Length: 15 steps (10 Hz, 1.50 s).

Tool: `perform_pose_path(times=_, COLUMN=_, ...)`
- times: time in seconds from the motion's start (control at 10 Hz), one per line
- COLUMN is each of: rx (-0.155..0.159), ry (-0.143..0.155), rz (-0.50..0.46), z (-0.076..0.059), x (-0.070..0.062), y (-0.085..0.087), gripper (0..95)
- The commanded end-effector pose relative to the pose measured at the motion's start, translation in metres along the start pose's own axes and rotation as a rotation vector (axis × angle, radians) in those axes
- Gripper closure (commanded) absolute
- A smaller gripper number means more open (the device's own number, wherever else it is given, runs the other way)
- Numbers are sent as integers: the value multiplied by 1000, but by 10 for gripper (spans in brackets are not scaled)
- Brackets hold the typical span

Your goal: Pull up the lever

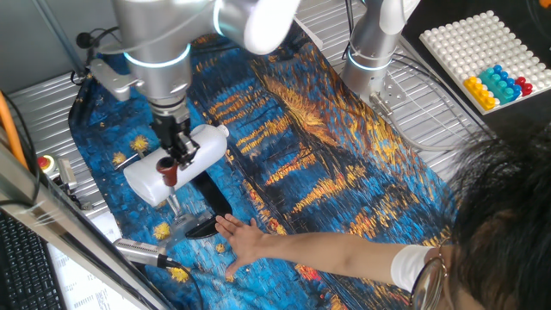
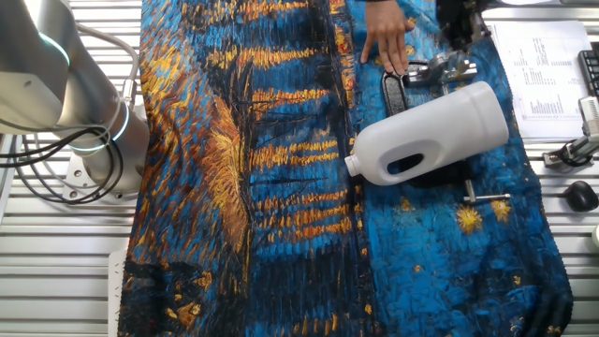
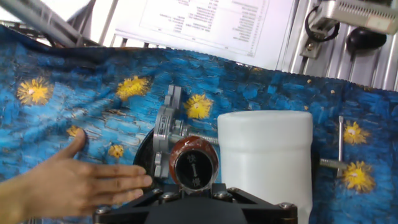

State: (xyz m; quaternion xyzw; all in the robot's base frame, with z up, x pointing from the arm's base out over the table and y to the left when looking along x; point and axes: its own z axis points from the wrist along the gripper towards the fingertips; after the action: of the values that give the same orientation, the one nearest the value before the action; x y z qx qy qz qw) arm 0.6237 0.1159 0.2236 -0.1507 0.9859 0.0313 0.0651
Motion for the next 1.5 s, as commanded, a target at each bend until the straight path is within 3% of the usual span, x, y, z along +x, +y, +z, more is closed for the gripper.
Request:
perform_pose_path(times=0.1, rx=2, ry=2, rz=4, z=0, x=-8, y=-1, gripper=760)
perform_pose_path(times=0.9, rx=1, ry=0, rz=25, z=12, x=-36, y=-5, gripper=760)
perform_pose_path(times=1.2, rx=2, ry=2, rz=25, z=12, x=-37, y=-5, gripper=760)
perform_pose_path(times=1.5, rx=2, ry=1, rz=13, z=11, x=-22, y=-7, gripper=760)
